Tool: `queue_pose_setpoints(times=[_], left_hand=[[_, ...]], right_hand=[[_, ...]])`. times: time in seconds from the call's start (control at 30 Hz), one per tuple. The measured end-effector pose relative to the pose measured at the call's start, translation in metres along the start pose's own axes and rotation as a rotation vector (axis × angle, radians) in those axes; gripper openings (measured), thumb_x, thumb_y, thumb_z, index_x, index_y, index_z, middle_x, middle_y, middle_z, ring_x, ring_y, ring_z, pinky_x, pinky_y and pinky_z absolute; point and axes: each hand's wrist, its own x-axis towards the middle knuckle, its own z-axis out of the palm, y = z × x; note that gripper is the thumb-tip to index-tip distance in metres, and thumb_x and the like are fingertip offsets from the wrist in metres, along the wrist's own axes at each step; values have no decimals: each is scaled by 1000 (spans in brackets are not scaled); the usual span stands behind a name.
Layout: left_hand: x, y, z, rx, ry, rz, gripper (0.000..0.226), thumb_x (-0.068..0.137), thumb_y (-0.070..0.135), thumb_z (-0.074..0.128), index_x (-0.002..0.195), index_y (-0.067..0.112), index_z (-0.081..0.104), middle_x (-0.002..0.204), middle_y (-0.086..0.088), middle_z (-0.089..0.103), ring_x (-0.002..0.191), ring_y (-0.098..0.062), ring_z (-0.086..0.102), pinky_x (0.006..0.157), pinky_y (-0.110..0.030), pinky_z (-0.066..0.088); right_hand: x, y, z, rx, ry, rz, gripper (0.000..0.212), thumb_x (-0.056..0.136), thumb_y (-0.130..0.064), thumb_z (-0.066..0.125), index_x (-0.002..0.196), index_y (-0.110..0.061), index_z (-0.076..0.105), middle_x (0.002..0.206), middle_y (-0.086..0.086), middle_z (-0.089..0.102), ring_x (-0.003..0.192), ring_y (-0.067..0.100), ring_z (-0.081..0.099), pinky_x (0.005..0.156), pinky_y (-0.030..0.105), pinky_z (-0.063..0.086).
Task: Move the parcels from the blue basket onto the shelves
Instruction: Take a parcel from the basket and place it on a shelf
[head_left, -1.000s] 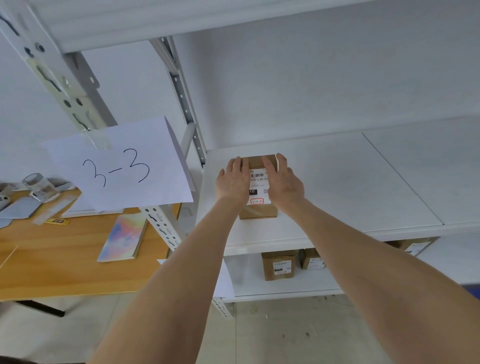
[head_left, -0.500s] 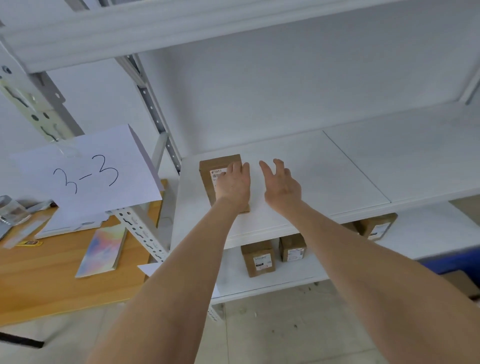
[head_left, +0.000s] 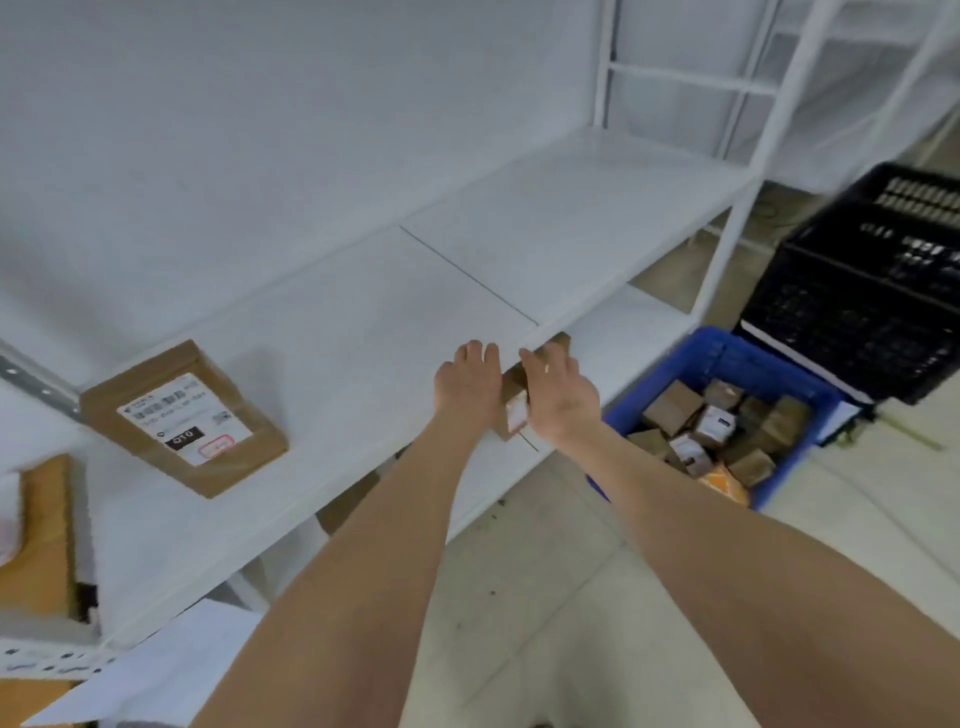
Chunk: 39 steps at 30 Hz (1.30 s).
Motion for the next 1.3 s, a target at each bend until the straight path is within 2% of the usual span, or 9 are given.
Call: queue_pose_setpoints(times=[0.3,0.43,0.53,0.67,0.77,0.9,1.1,1.23,1.3], left_hand=[[35,136,41,30,-10,289,49,86,12,58,131,10,39,130,-11,46,119,-25,48,76,-32,46],[51,199,47,51,-24,319,39,78,19,68,114,12,55,111,-7,57,101,-21,58,64,-29,46],[72,253,64,28,-79,335,40,88,11,53,127,8,44,124,-10,49,112,-25,51,72,-31,42],[101,326,79,-19,-99,288,48,89,15,55,134,9,38,129,-10,46,116,-25,49,74,-31,42],[116,377,91,-26,-139,266,42,91,18,53,130,9,40,128,-9,47,115,-24,49,76,-32,45],[143,429,105,-71,-202,234,37,91,12,48,127,8,41,126,-9,46,113,-25,49,75,-34,44],[195,472,147,-72,-301,165,42,91,14,50,131,8,40,130,-11,44,117,-26,47,80,-36,47],[243,500,190,-95,-374,119,39,92,18,53,129,11,42,132,-11,42,115,-25,49,76,-34,48],[266,511,217,-123,-420,58,43,91,18,54,131,13,42,132,-10,42,115,-25,50,80,-35,49]], right_hand=[[-22,134,23,-20,-59,220,76,89,-12,61,150,-20,16,149,12,20,132,32,31,92,38,45],[-18,200,26,17,-96,264,74,89,-13,61,149,-18,18,145,12,24,131,33,31,95,40,46],[-10,259,28,28,-112,243,72,91,-18,60,149,-17,19,142,12,27,129,32,34,92,39,45],[7,341,31,50,-163,217,71,90,-17,62,147,-17,21,141,13,28,128,31,34,92,39,45],[18,397,33,33,-204,212,71,89,-18,63,147,-19,22,142,11,28,130,30,33,96,40,46],[41,457,41,27,-278,196,71,90,-17,61,148,-20,20,144,11,26,131,30,32,99,37,45],[90,517,71,-5,-374,165,68,89,-20,63,145,-21,24,144,10,27,129,29,34,92,38,46],[139,554,103,12,-468,123,70,90,-18,61,146,-22,20,148,10,22,133,30,31,96,38,44],[165,570,122,39,-534,129,71,90,-20,62,147,-23,19,150,10,19,134,30,30,99,39,43]])
